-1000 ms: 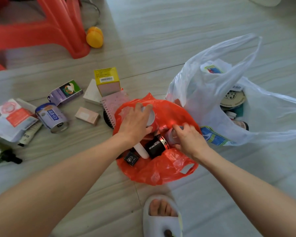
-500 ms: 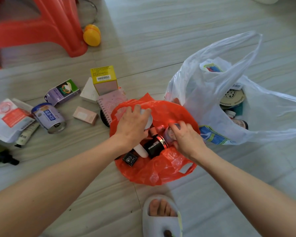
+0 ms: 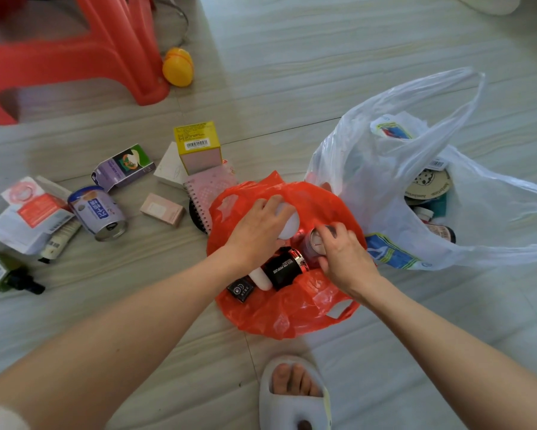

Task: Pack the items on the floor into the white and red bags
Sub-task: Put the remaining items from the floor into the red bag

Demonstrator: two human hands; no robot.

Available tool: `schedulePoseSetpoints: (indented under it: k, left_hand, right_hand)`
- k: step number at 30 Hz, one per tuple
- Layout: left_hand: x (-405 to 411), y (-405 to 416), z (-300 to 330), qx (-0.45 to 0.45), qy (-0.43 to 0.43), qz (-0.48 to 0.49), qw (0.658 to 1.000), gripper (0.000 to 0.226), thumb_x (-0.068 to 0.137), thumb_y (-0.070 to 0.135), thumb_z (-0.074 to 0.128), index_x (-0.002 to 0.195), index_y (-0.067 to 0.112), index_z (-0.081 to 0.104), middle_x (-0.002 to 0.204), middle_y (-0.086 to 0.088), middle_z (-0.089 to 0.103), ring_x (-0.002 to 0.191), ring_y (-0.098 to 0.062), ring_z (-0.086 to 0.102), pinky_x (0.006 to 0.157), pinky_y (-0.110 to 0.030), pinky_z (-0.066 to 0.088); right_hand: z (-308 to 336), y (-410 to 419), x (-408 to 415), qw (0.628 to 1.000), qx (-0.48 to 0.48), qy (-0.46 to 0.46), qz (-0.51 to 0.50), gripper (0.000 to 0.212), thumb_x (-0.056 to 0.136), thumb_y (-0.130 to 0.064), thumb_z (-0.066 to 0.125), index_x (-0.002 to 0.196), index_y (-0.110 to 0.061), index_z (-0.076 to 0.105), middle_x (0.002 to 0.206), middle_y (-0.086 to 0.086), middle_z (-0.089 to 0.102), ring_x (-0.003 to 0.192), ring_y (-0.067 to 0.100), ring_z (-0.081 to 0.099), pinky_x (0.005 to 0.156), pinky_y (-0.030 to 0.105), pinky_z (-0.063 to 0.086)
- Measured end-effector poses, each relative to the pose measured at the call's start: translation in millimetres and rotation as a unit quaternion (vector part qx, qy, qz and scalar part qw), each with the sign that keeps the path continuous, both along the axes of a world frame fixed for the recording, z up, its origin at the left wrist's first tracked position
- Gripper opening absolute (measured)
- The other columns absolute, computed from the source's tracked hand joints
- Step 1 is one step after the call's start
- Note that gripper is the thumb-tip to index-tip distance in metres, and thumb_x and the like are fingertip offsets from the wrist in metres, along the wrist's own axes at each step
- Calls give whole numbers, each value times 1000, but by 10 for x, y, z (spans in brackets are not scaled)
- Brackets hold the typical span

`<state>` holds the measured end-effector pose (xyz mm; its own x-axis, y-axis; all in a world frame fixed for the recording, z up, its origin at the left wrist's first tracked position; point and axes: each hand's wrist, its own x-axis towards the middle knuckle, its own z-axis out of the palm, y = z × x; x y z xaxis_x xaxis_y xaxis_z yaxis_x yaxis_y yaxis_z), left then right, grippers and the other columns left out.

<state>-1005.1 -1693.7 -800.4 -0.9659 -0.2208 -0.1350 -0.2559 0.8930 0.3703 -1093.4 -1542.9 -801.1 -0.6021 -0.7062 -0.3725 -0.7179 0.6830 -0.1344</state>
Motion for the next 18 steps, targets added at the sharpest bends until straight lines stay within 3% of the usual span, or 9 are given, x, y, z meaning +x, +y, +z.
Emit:
schedulePoseSetpoints:
  k: [5, 7, 10, 14, 16, 18]
  left_hand:
    - [240, -144, 10, 49, 1, 19, 999, 60, 87, 19, 58, 140, 21, 31, 148, -5, 24, 131, -24, 31, 98, -35, 40]
    - [415, -247, 41, 47, 3, 36, 998, 59, 87, 21, 58, 140, 18, 32, 150, -7, 24, 135, -25, 27, 105, -39, 37]
    - [748, -477, 101, 44, 16, 78, 996, 58, 84, 15, 60, 138, 14, 38, 145, -14, 33, 132, -29, 34, 104, -44, 37]
    - [1349, -864, 118, 12, -32, 164, 986, 55, 86, 16, 58, 137, 12, 39, 145, -14, 33, 132, -30, 33, 108, -38, 31]
    - [1649, -1086, 60, -4, -48, 211, 976, 57, 84, 15, 59, 137, 12, 38, 144, -15, 33, 131, -31, 33, 105, -39, 33]
    - [1894, -1319, -13, -32, -83, 248, 965, 60, 84, 19, 59, 139, 14, 33, 147, -15, 28, 133, -31, 28, 105, -41, 33]
  right_hand:
    - [153, -4, 95, 999, -38, 15, 8, 52, 89, -21, 51, 137, -11, 35, 136, 12, 41, 118, 31, 45, 96, 41, 44]
    - [223, -94, 179, 996, -71, 36, 40, 49, 86, -20, 57, 132, -9, 44, 130, 13, 49, 111, 32, 52, 89, 42, 49]
    - [344, -381, 351, 984, -120, 59, 115, 40, 76, -17, 65, 114, -6, 58, 111, 14, 63, 90, 32, 63, 66, 41, 56]
    - [442, -965, 684, 969, -125, 53, 206, 42, 71, -20, 59, 110, -4, 60, 98, 15, 65, 81, 34, 63, 61, 41, 55]
    - [427, -1278, 846, 962, -117, 40, 244, 41, 74, -17, 60, 113, -5, 57, 99, 16, 62, 84, 36, 61, 62, 41, 53]
    - [356, -1581, 989, 957, -95, 18, 274, 43, 84, -19, 56, 124, -7, 47, 112, 15, 56, 101, 34, 55, 76, 43, 50]
